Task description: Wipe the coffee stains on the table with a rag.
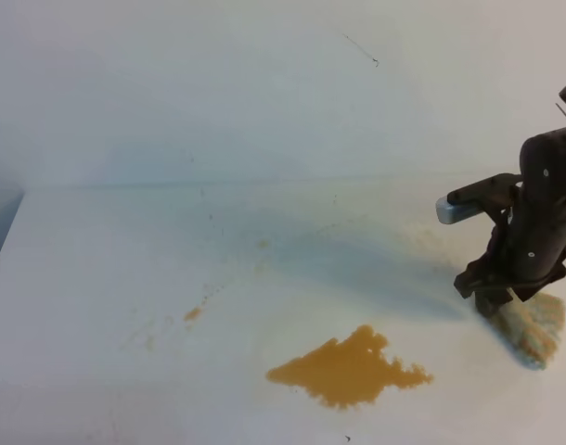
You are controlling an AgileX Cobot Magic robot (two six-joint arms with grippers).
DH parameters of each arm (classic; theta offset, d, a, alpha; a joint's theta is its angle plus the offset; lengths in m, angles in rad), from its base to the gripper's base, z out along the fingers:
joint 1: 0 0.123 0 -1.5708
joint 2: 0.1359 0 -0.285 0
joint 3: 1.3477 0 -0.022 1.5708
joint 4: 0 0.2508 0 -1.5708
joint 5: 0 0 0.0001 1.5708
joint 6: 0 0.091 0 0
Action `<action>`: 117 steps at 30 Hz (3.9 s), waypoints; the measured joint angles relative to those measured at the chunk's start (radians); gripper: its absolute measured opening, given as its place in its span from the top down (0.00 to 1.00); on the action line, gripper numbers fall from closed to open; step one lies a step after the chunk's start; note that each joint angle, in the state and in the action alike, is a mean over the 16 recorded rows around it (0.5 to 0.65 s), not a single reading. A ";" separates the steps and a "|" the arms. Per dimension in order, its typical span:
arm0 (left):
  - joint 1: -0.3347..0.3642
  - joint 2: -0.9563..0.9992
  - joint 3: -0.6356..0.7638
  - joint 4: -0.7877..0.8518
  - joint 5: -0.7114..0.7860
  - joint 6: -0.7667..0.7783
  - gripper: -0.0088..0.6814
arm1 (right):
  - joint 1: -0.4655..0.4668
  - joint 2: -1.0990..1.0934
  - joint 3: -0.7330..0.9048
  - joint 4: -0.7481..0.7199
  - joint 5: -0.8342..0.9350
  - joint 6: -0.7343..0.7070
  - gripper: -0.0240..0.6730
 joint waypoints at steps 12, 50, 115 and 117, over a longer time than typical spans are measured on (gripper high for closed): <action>0.000 0.002 -0.002 0.000 0.000 0.000 0.99 | 0.003 0.023 -0.001 0.042 0.002 -0.002 0.84; 0.000 0.000 0.000 0.000 -0.001 0.000 0.99 | 0.501 0.167 -0.219 0.198 -0.003 0.127 0.92; 0.000 0.002 -0.002 0.000 0.000 0.000 0.99 | 0.081 0.247 -0.360 0.200 0.137 0.006 0.92; 0.000 0.002 -0.002 0.000 0.000 0.000 0.99 | 0.070 0.242 -0.359 0.208 0.140 -0.012 0.91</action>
